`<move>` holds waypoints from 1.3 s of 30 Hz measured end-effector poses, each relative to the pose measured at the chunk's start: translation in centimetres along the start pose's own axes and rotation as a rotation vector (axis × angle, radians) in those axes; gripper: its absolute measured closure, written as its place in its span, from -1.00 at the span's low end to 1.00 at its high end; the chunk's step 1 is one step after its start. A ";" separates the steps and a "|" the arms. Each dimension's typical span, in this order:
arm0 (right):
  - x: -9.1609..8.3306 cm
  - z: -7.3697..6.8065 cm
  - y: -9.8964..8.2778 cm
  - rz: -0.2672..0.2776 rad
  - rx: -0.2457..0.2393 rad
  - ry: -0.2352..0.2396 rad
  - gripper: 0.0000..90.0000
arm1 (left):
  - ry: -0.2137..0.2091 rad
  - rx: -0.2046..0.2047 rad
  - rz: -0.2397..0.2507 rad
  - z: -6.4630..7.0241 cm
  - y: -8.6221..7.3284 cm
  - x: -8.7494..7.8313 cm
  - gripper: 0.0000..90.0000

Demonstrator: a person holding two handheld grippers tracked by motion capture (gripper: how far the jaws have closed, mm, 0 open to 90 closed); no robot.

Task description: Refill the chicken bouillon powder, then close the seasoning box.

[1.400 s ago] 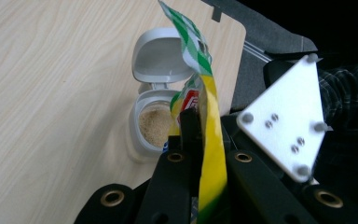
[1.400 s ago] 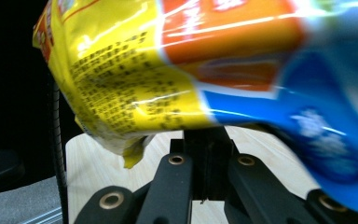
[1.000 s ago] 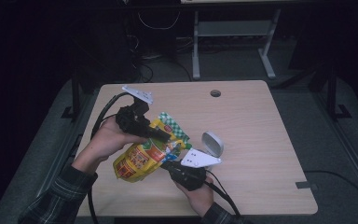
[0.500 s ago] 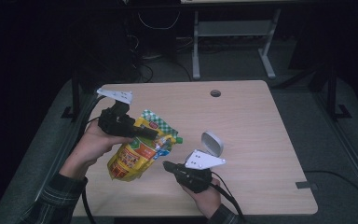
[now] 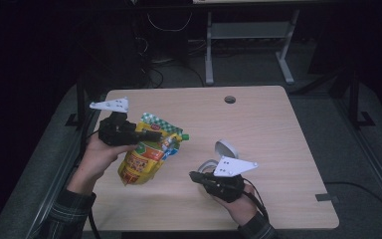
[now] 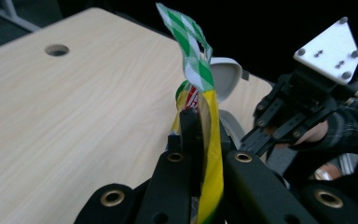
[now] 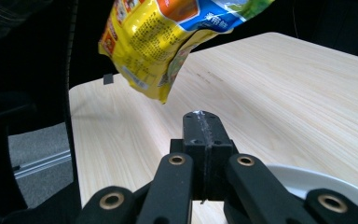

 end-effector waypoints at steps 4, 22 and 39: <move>-1.2 0.9 -0.1 -0.009 -0.004 -0.006 1.00 | 0.034 0.016 0.040 -0.8 -0.4 -0.2 1.00; -5.9 4.2 -1.7 -0.028 0.013 -0.047 1.00 | 0.201 0.013 0.190 -6.0 -2.0 -0.3 1.00; -8.2 5.4 -3.8 -0.045 0.045 -0.081 1.00 | 0.291 0.002 0.254 -10.3 -4.1 0.0 1.00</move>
Point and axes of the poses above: each handheld gripper's, and its own axes: x roughly forward along the jaws, y roughly out of its top, z roughly to its right, the point moved 7 cm from there along x, roughly forward along the jaws, and after that the axes turned 3 degrees about -y, right-handed, at the moved point
